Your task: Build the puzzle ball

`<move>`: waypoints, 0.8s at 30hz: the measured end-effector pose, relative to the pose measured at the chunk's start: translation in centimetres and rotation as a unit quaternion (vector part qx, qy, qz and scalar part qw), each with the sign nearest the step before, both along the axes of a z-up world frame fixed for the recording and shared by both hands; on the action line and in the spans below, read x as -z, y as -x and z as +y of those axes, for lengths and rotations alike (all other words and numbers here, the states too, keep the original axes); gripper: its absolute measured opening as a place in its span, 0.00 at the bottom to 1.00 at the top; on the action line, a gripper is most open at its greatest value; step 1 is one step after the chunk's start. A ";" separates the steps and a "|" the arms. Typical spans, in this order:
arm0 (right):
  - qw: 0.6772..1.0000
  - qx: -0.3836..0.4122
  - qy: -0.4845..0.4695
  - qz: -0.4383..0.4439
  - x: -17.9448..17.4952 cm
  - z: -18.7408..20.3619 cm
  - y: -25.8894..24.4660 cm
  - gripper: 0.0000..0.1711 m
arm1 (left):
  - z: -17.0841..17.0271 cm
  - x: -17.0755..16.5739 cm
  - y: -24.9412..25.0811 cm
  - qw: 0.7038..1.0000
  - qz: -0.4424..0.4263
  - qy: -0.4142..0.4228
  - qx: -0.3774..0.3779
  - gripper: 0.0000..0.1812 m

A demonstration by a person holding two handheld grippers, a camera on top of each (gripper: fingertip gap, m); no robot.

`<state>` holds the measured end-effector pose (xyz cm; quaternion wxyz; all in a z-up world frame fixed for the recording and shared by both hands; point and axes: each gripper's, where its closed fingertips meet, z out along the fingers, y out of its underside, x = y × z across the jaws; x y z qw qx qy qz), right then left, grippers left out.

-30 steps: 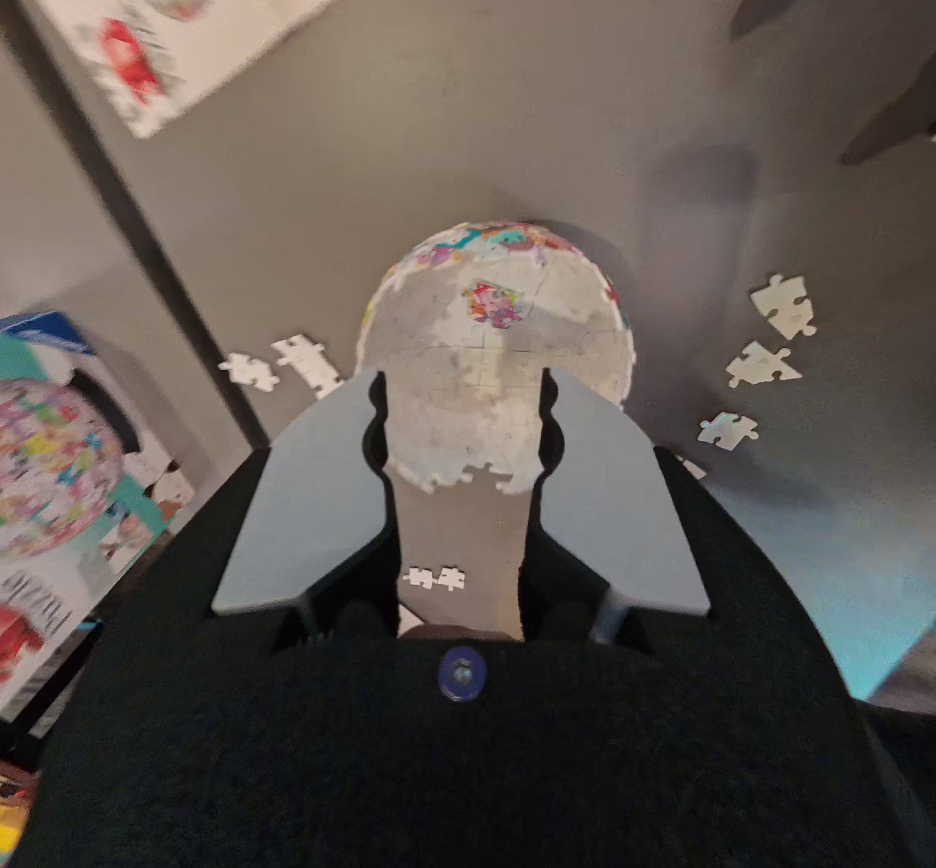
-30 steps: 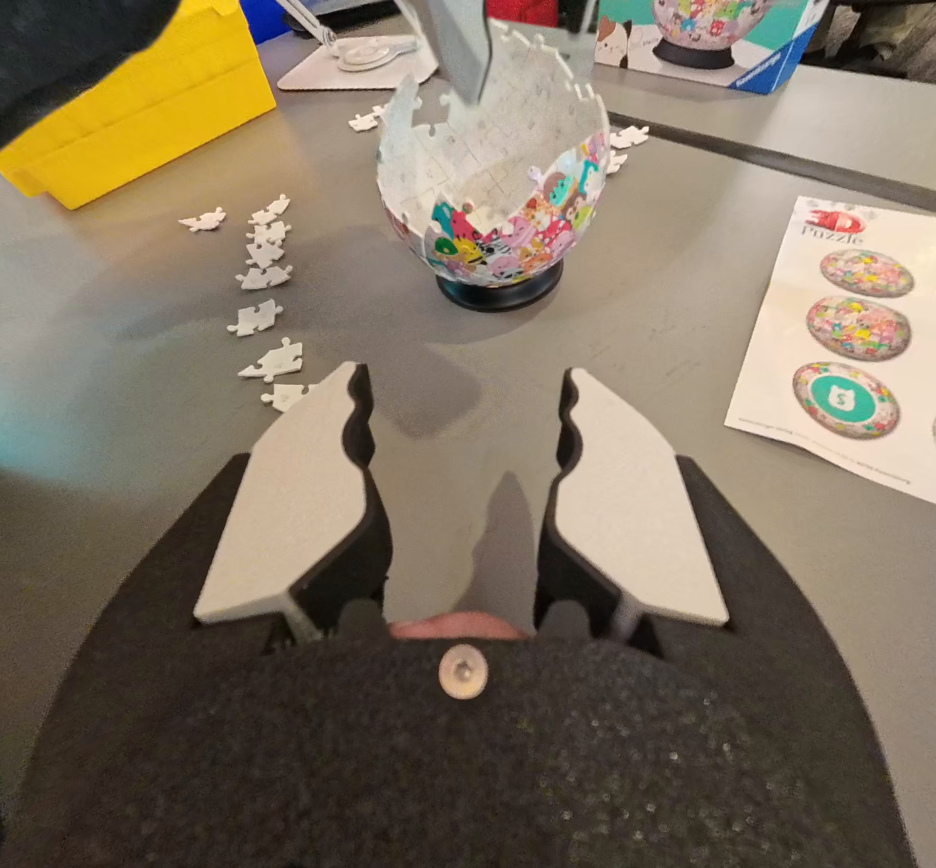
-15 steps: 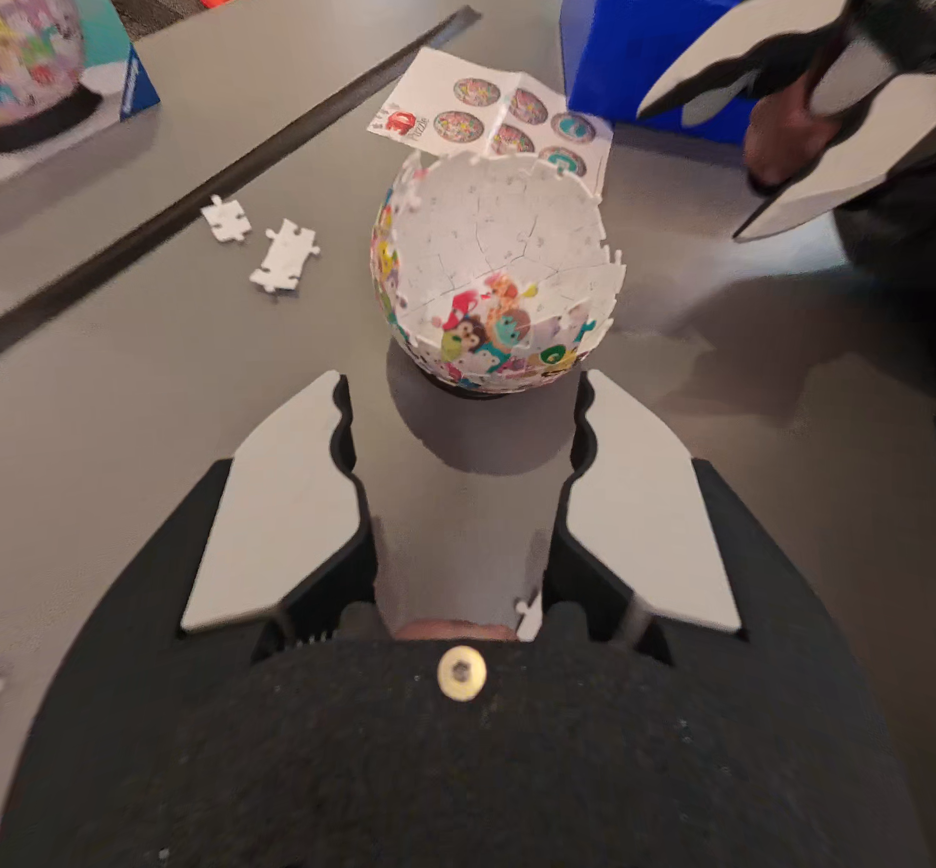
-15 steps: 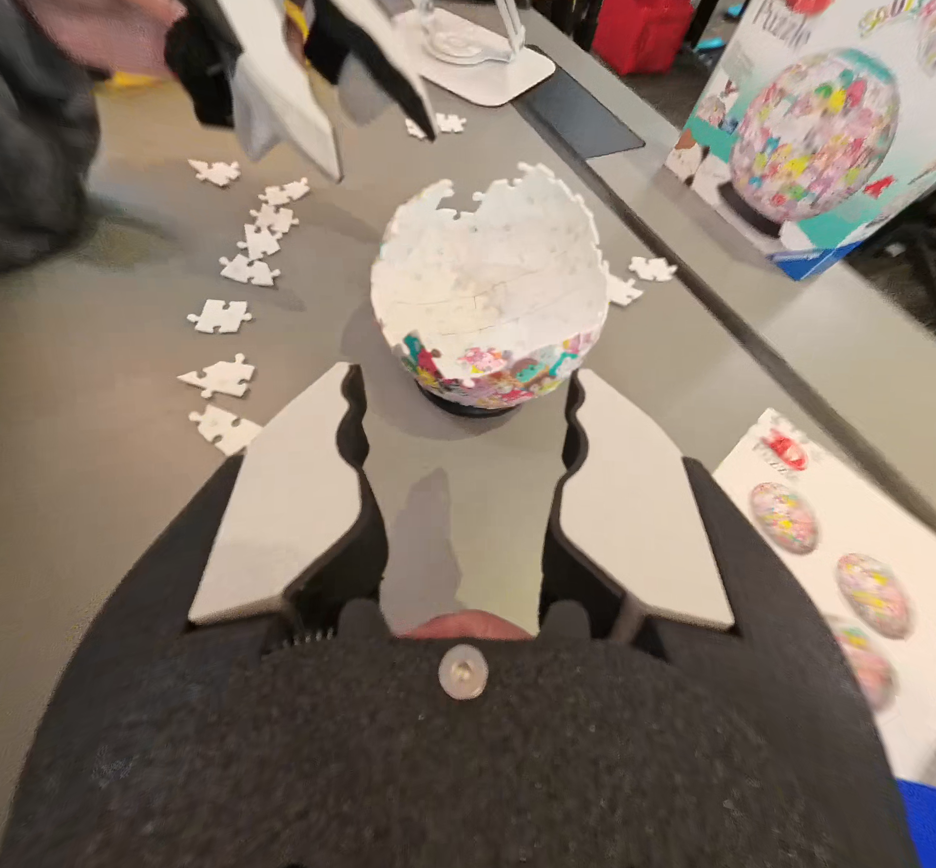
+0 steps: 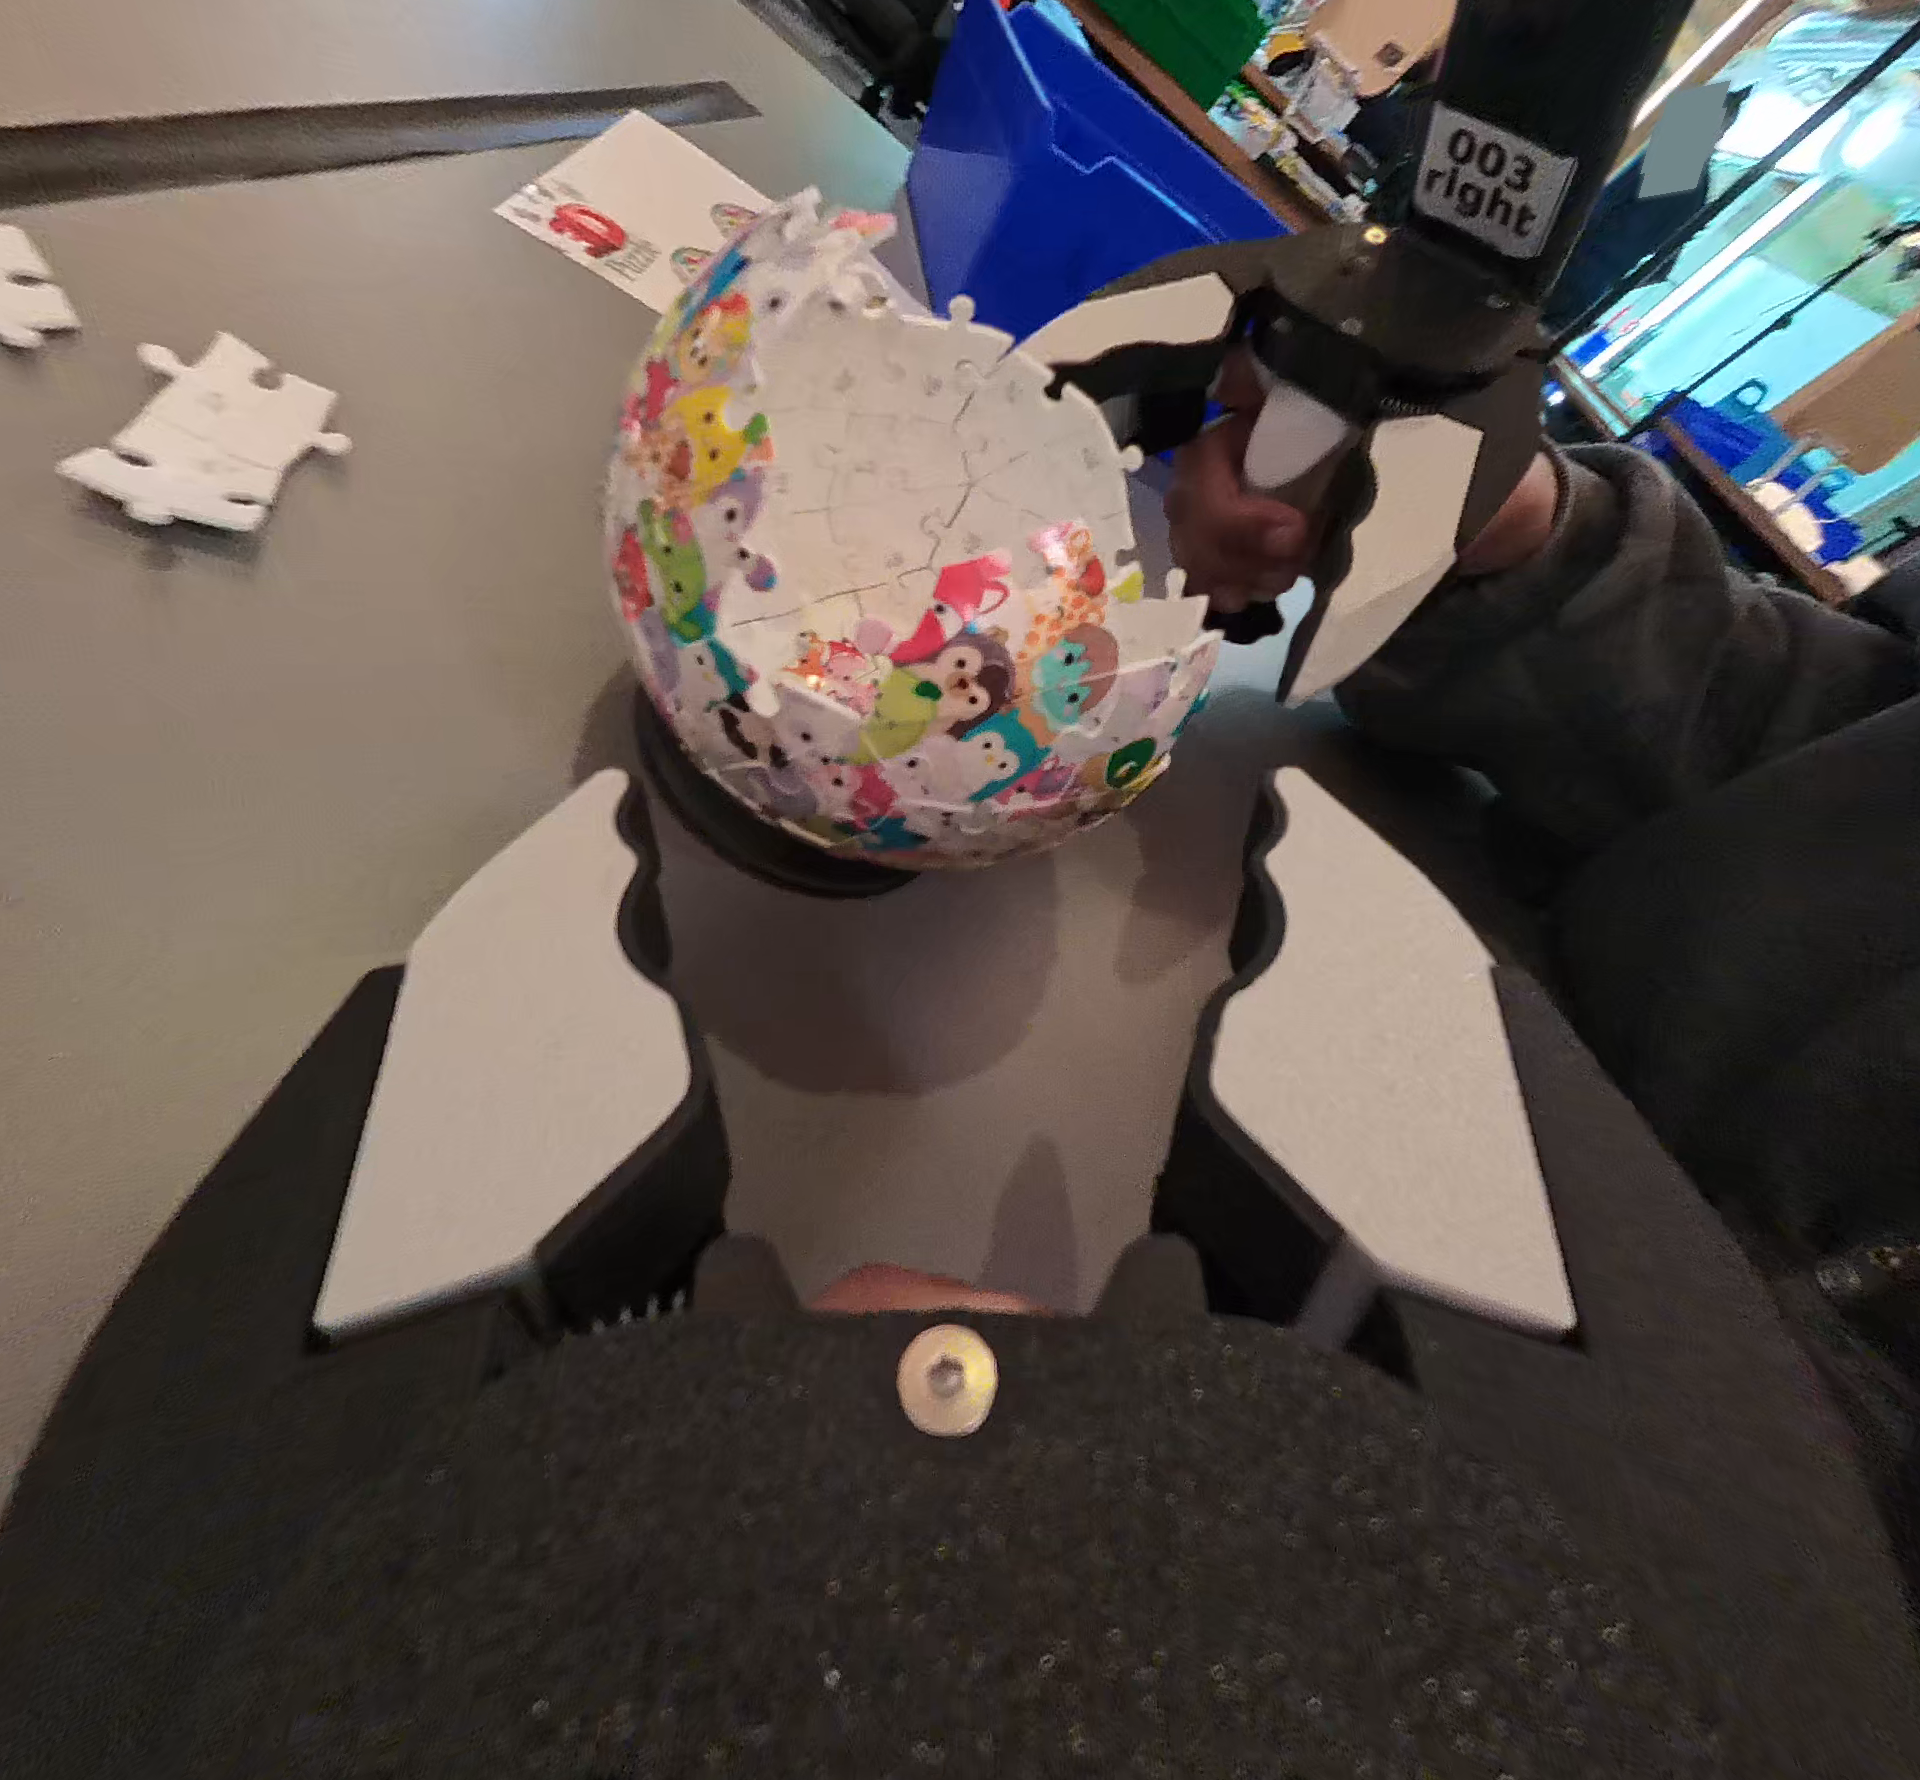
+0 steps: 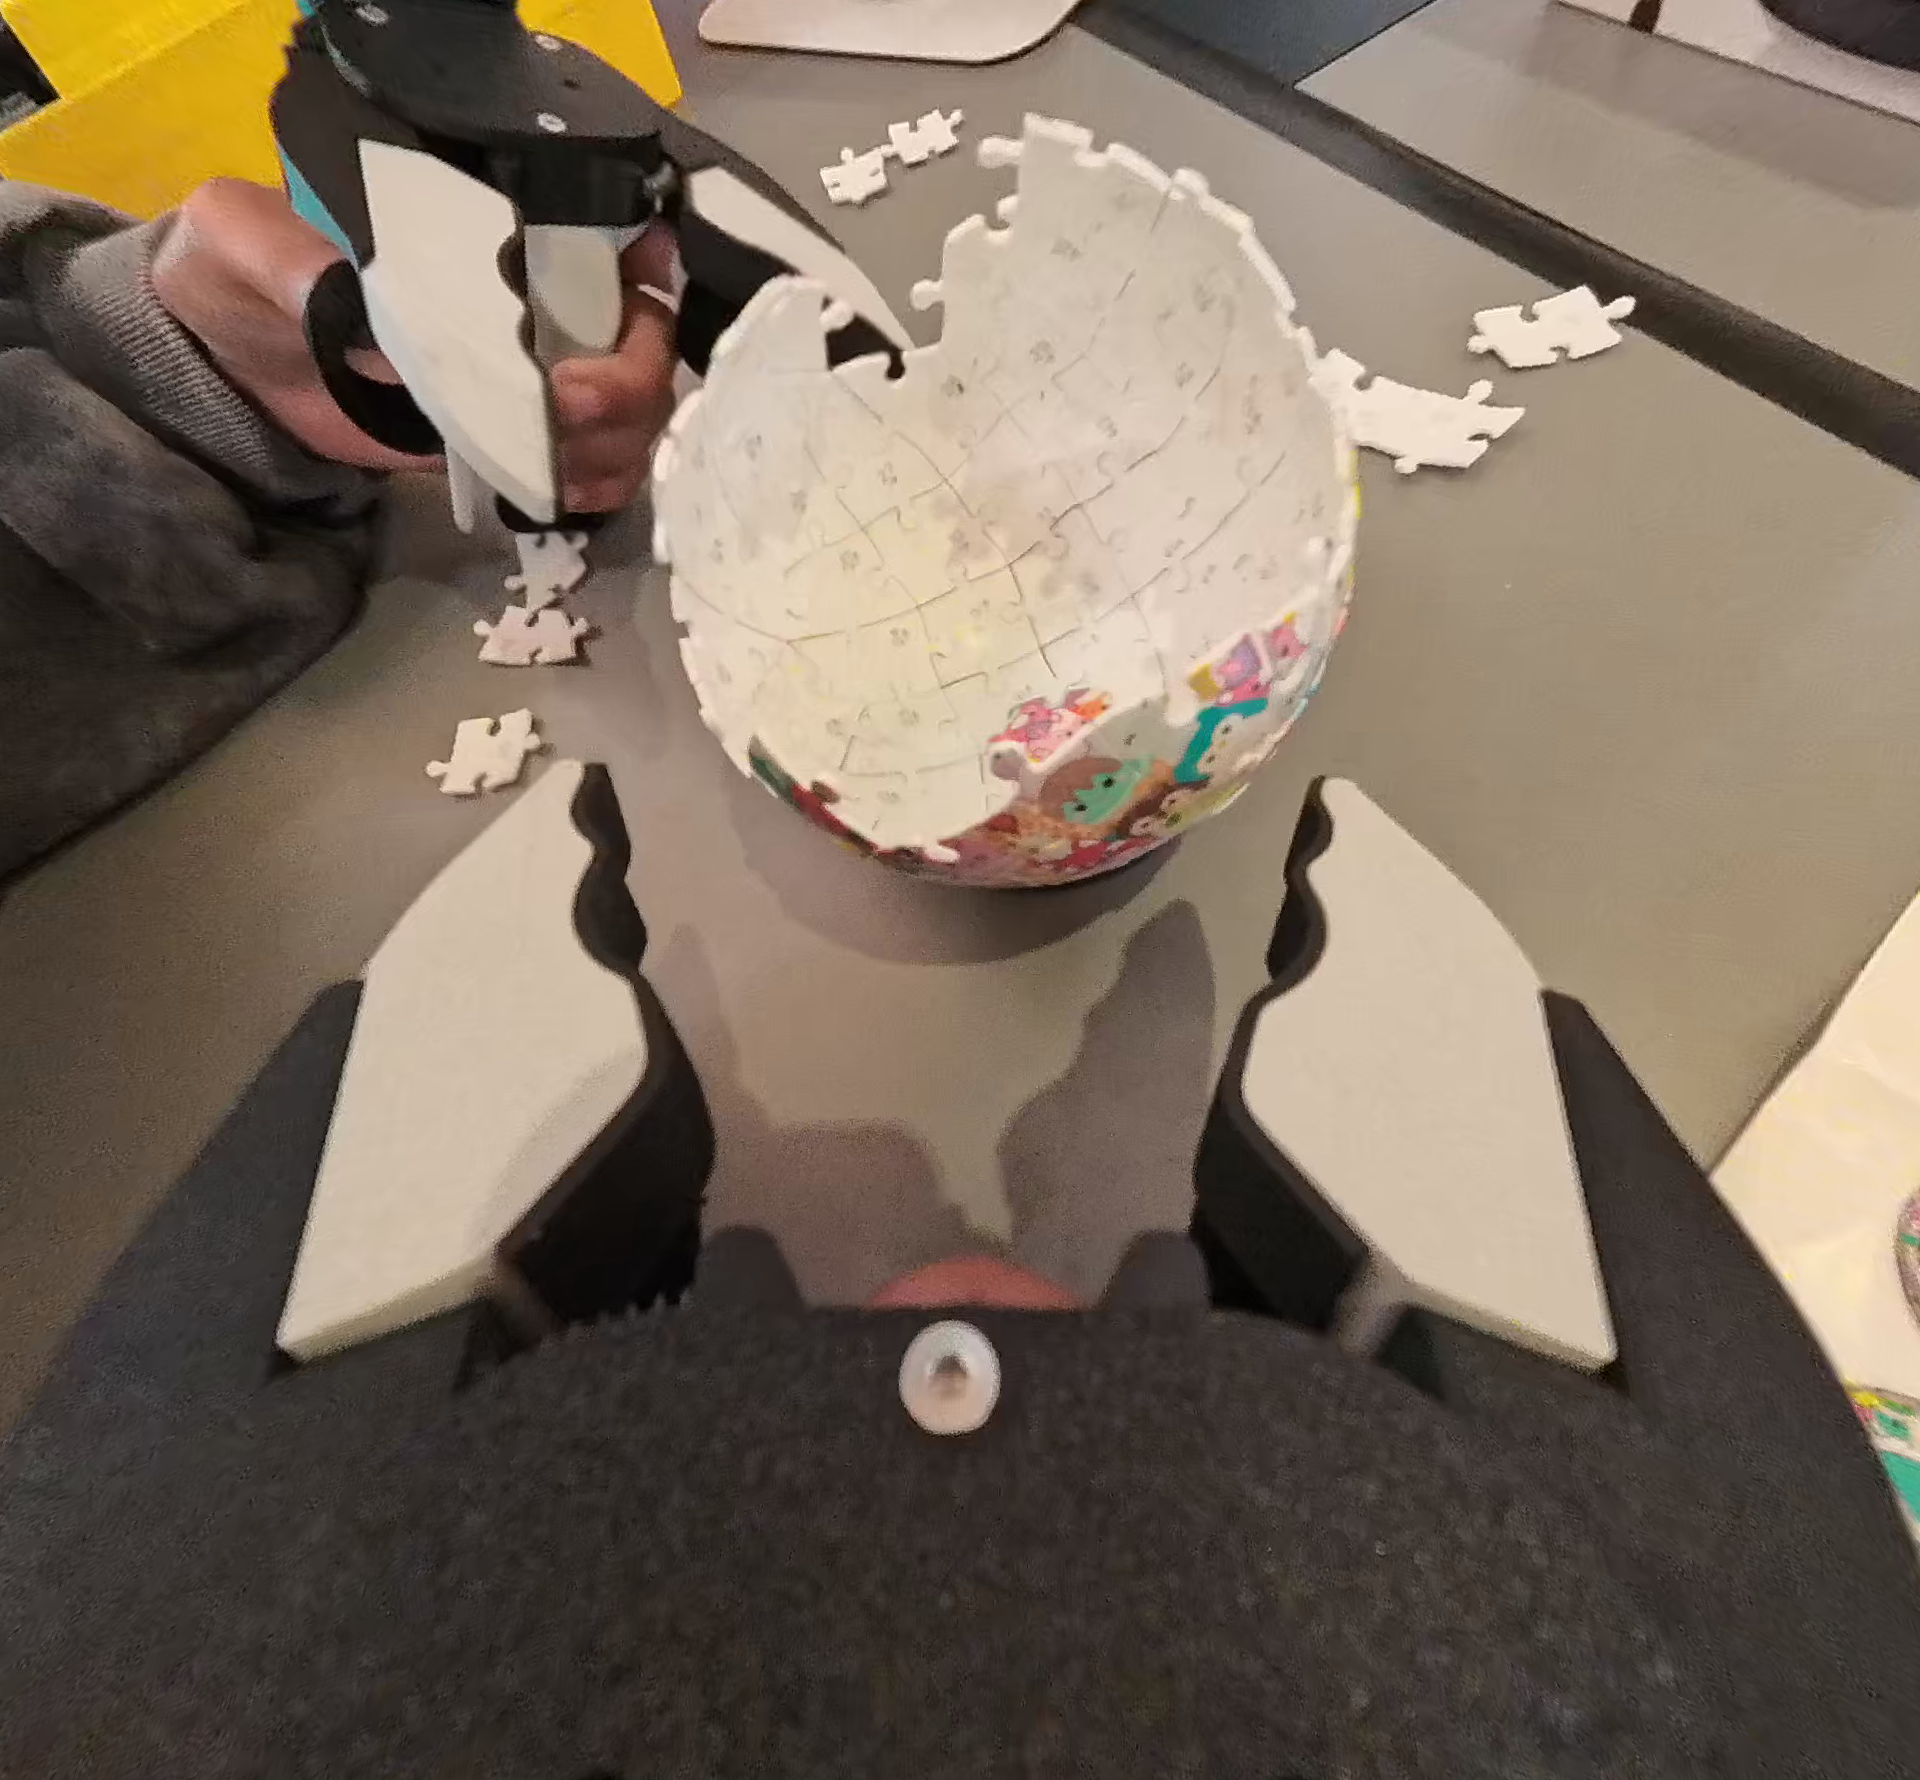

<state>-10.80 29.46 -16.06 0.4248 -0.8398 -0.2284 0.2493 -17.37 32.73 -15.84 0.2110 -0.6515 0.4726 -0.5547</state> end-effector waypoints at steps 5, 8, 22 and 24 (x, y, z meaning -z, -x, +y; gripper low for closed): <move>1.000 -0.012 0.007 0.006 0.3 -0.1 0.5 0.69 | -0.6 -0.6 -0.7 0.999 -0.023 0.021 0.016 0.60; 1.000 -0.016 0.010 0.014 0.6 -0.1 0.8 0.69 | -0.6 -0.8 -0.7 0.999 -0.023 0.018 0.013 0.61; 1.000 0.001 -0.012 -0.014 0.9 0.1 -0.7 0.66 | 0.3 0.0 -0.1 1.000 0.008 -0.001 -0.013 0.61; 0.999 -0.005 -0.036 -0.027 -0.3 -0.2 -0.8 0.66 | 0.0 0.0 -0.1 1.000 0.004 0.007 -0.008 0.61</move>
